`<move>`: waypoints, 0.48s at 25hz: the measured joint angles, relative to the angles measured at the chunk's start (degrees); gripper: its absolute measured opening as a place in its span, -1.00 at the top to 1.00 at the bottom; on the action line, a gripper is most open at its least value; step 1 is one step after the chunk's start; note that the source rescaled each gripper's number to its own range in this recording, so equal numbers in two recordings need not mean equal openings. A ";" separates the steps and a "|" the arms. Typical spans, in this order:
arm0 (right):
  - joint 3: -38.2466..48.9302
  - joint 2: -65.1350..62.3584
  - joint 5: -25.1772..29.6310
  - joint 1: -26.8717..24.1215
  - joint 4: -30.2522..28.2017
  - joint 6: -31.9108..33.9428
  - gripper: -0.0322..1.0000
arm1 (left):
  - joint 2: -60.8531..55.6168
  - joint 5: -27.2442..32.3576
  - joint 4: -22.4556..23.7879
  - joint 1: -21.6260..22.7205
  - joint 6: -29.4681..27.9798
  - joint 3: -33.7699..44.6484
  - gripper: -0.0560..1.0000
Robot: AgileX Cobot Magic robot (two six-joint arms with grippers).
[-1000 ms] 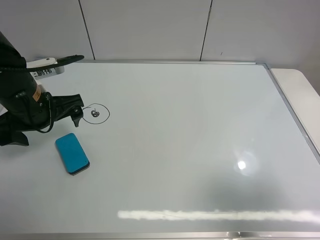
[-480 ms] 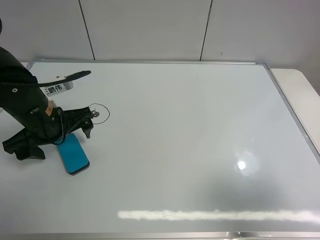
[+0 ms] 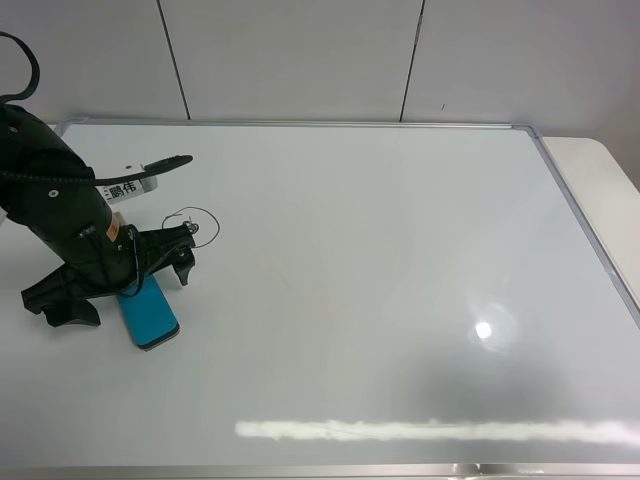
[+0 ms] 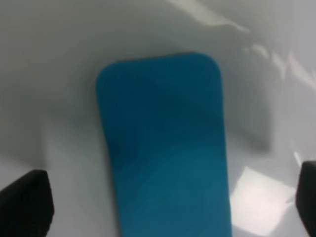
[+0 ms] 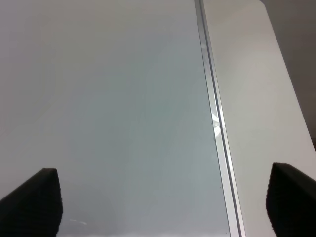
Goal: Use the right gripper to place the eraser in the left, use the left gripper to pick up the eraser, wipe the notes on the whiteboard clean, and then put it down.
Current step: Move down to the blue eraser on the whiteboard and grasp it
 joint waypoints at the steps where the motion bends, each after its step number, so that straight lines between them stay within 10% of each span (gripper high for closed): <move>1: 0.00 0.00 0.00 0.00 0.00 0.00 -0.63 | 0.04 0.00 0.13 0.00 0.00 0.00 -1.00; 12: 0.00 0.00 0.00 0.00 0.00 0.00 -0.63 | 0.17 0.17 1.67 -0.17 0.12 0.00 -1.00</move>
